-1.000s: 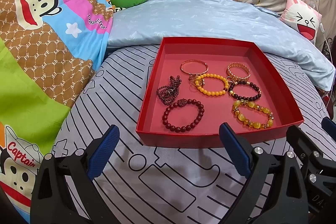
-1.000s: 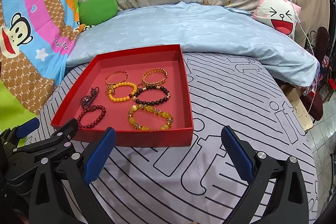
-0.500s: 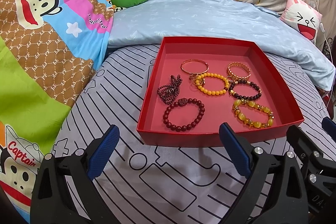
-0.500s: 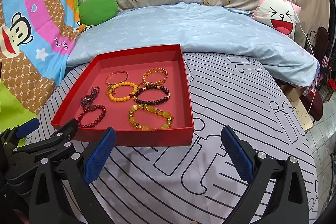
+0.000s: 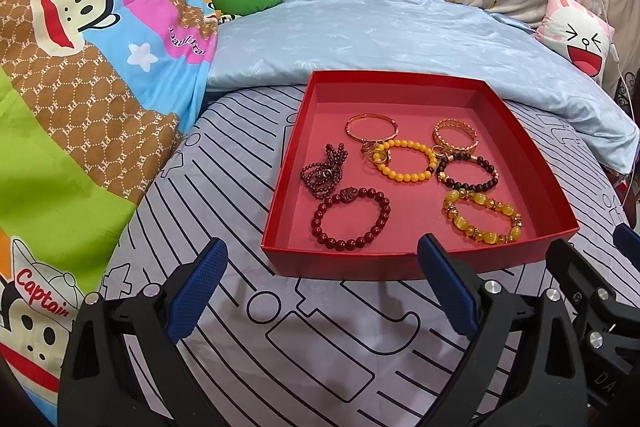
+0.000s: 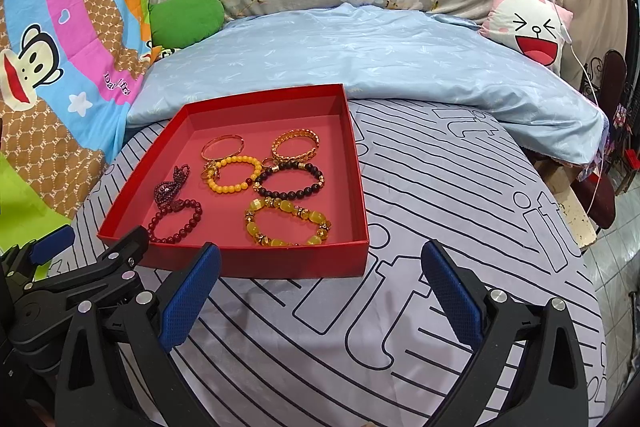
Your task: Organize jewelry
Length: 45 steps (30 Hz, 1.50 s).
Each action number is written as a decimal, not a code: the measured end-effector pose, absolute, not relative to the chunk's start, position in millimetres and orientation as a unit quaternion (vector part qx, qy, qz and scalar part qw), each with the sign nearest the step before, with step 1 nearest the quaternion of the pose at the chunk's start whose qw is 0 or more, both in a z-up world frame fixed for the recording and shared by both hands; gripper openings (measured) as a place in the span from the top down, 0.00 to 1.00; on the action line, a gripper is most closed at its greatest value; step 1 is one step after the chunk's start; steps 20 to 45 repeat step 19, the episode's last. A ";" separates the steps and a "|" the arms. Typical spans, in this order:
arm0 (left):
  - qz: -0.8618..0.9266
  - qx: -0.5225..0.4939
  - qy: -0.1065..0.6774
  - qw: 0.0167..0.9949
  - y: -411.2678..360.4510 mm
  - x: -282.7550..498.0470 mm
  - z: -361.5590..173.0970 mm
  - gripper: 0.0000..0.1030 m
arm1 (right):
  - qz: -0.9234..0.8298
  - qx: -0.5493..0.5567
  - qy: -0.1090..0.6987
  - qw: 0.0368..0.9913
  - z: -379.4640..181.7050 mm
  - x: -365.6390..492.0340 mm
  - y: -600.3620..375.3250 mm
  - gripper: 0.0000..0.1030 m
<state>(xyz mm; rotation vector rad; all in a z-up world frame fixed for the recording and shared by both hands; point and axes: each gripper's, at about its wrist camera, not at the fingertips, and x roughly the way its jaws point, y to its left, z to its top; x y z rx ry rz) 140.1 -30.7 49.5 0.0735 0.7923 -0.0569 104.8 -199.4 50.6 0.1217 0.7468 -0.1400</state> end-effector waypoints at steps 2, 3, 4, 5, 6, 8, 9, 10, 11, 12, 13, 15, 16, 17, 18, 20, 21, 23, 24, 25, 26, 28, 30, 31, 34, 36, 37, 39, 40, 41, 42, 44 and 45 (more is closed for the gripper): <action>-0.028 0.036 0.385 0.922 -30.9 140.0 49.5 0.11 | -0.068 0.060 0.364 0.927 50.5 104.6 -199.6 0.06; -0.028 0.036 0.385 0.922 -30.8 140.0 49.5 0.11 | -0.068 0.060 0.365 0.927 50.7 104.8 -199.7 0.06; -0.028 0.036 0.385 0.922 -30.9 139.9 49.5 0.11 | -0.068 0.061 0.364 0.927 50.7 104.5 -199.7 0.06; -0.027 0.037 0.383 0.922 -29.8 139.8 49.4 0.11 | -0.067 0.061 0.364 0.927 50.8 104.7 -199.7 0.06; -0.027 0.037 0.383 0.923 -29.6 139.2 50.6 0.11 | -0.068 0.060 0.365 0.927 50.8 104.8 -199.7 0.06; -0.027 0.040 0.380 0.924 -28.7 138.6 52.2 0.11 | -0.068 0.060 0.365 0.927 50.6 104.8 -199.6 0.06; -0.026 0.041 0.379 0.924 -28.4 138.3 53.8 0.11 | -0.068 0.060 0.365 0.927 50.8 104.8 -199.7 0.06; -0.026 0.042 0.379 0.924 -29.9 137.5 54.4 0.11 | -0.068 0.060 0.365 0.927 50.7 104.7 -199.6 0.06; -0.026 0.042 0.379 0.924 -28.6 137.8 54.8 0.11 | -0.068 0.061 0.365 0.927 50.7 104.7 -199.8 0.06; -0.026 0.042 0.379 0.924 -29.9 137.4 55.0 0.11 | -0.068 0.061 0.365 0.927 50.8 104.8 -199.8 0.06; -0.026 0.042 0.379 0.924 -29.9 137.4 54.9 0.11 | -0.068 0.061 0.365 0.927 50.7 104.8 -199.7 0.06; -0.022 0.042 0.378 0.925 -29.5 136.7 55.3 0.11 | -0.068 0.060 0.364 0.927 50.7 104.7 -199.8 0.06; -0.021 0.042 0.375 0.926 -30.9 135.8 55.7 0.11 | -0.068 0.059 0.364 0.927 50.6 104.5 -199.5 0.06; -0.021 0.043 0.374 0.926 -30.4 135.9 55.8 0.11 | -0.068 0.058 0.365 0.927 50.3 104.6 -199.6 0.06; -0.021 0.044 0.374 0.926 -32.1 135.9 55.1 0.11 | -0.069 0.059 0.366 0.926 50.1 104.6 -199.8 0.06; -0.022 0.045 0.376 0.925 -32.5 136.3 54.6 0.11 | -0.070 0.059 0.366 0.926 49.0 105.1 -200.6 0.06; -0.022 0.045 0.376 0.925 -32.5 136.3 54.6 0.11 | -0.070 0.059 0.366 0.926 49.0 105.1 -200.6 0.06; -0.022 0.045 0.376 0.925 -32.5 136.3 54.6 0.11 | -0.070 0.059 0.366 0.926 49.0 105.1 -200.6 0.06; -0.022 0.045 0.376 0.925 -32.5 136.3 54.6 0.11 | -0.070 0.059 0.366 0.926 49.0 105.1 -200.6 0.06; -0.022 0.045 0.376 0.925 -32.5 136.3 54.6 0.11 | -0.070 0.059 0.366 0.926 49.0 105.1 -200.6 0.06; -0.022 0.045 0.376 0.925 -32.5 136.3 54.6 0.11 | -0.070 0.059 0.366 0.926 49.0 105.1 -200.6 0.06; -0.022 0.045 0.376 0.925 -32.5 136.3 54.6 0.11 | -0.070 0.059 0.366 0.926 49.0 105.1 -200.6 0.06; -0.022 0.045 0.376 0.925 -32.5 136.3 54.6 0.11 | -0.070 0.059 0.366 0.926 49.0 105.1 -200.6 0.06; -0.022 0.045 0.376 0.925 -32.5 136.3 54.6 0.11 | -0.070 0.059 0.366 0.926 49.0 105.1 -200.6 0.06; -0.022 0.045 0.376 0.925 -32.5 136.3 54.6 0.11 | -0.070 0.059 0.366 0.926 49.0 105.1 -200.6 0.06; -0.022 0.045 0.376 0.925 -32.5 136.3 54.6 0.11 | -0.070 0.059 0.366 0.926 49.0 105.1 -200.6 0.06; -0.022 0.045 0.376 0.925 -32.5 136.3 54.6 0.11 | -0.070 0.059 0.366 0.926 49.0 105.1 -200.6 0.06; -0.022 0.045 0.376 0.925 -32.5 136.3 54.6 0.11 | -0.070 0.059 0.366 0.926 49.0 105.1 -200.6 0.06; -0.022 0.045 0.376 0.925 -32.5 136.3 54.6 0.11 | -0.070 0.059 0.366 0.926 49.0 105.1 -200.6 0.06; -0.022 0.045 0.376 0.925 -32.5 136.3 54.6 0.11 | -0.070 0.059 0.366 0.926 49.0 105.1 -200.6 0.06; -0.022 0.045 0.376 0.925 -32.5 136.3 54.6 0.11 | -0.070 0.059 0.366 0.926 49.0 105.1 -200.6 0.06; -0.022 0.045 0.376 0.925 -32.5 136.3 54.6 0.11 | -0.070 0.059 0.366 0.926 49.0 105.1 -200.6 0.06; -0.022 0.045 0.376 0.925 -32.5 136.3 54.6 0.11 | -0.070 0.059 0.366 0.926 49.0 105.1 -200.6 0.06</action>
